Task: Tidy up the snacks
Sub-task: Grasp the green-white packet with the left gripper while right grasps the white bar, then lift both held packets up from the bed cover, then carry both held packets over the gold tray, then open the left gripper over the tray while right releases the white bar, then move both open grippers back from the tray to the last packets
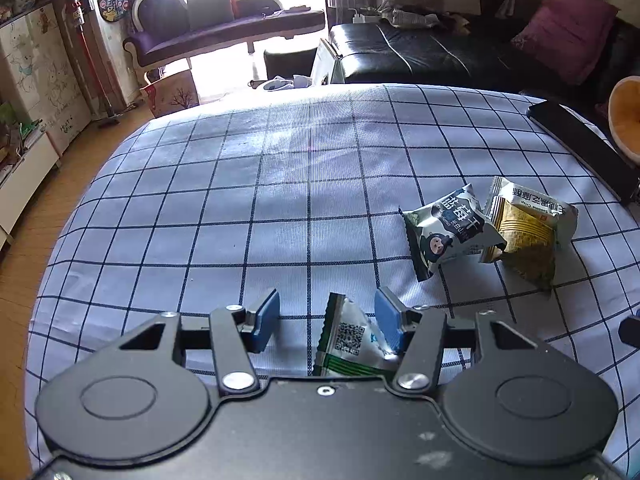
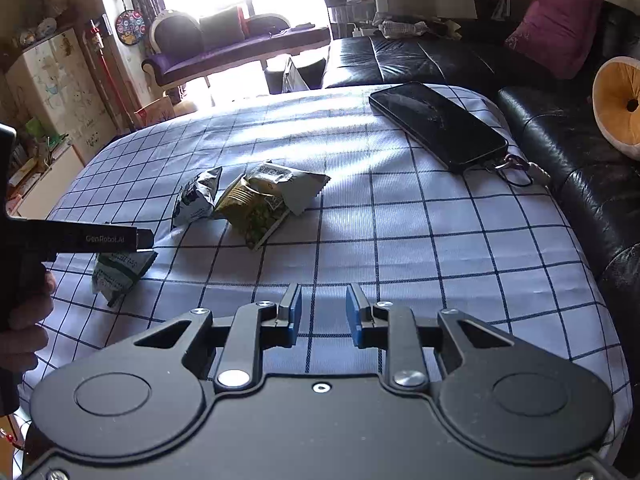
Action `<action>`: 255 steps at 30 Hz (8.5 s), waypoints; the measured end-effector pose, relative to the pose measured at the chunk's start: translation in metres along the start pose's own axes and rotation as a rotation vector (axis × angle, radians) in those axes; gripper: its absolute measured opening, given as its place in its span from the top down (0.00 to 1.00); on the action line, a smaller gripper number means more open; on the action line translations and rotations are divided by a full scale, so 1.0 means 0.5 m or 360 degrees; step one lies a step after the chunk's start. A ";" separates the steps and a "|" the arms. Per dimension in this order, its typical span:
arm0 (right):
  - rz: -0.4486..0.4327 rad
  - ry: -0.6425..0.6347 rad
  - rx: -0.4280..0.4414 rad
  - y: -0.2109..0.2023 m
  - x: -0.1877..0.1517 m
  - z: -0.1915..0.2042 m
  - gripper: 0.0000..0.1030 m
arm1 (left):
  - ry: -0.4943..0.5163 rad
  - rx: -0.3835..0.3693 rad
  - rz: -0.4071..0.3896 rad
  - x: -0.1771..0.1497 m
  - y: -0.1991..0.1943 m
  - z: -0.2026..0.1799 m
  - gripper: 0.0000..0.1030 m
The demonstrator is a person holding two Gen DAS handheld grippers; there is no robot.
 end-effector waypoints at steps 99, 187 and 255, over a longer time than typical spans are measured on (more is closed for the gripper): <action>0.0036 0.0111 0.0069 -0.076 -0.072 0.023 0.69 | 0.0048 -0.0072 0.0107 -0.036 -0.040 -0.027 0.41; 0.0147 0.0143 0.0287 -0.328 -0.241 0.114 0.64 | 0.0004 -0.0043 0.0251 -0.361 -0.438 -0.008 0.63; 0.0794 0.0046 0.0437 -0.290 -0.311 0.161 0.64 | 0.0138 -0.0005 0.0685 -0.442 -0.407 0.010 0.62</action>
Point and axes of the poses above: each gripper's, at about its wrist camera, not at the fingertips, and y roughly the way its jaws point, z to its left, x to its top, the point moved 9 cm from there along y, roughly the way its jaws point, and after that the axes turned 6 degrees about -y, right-handed, at the moved point
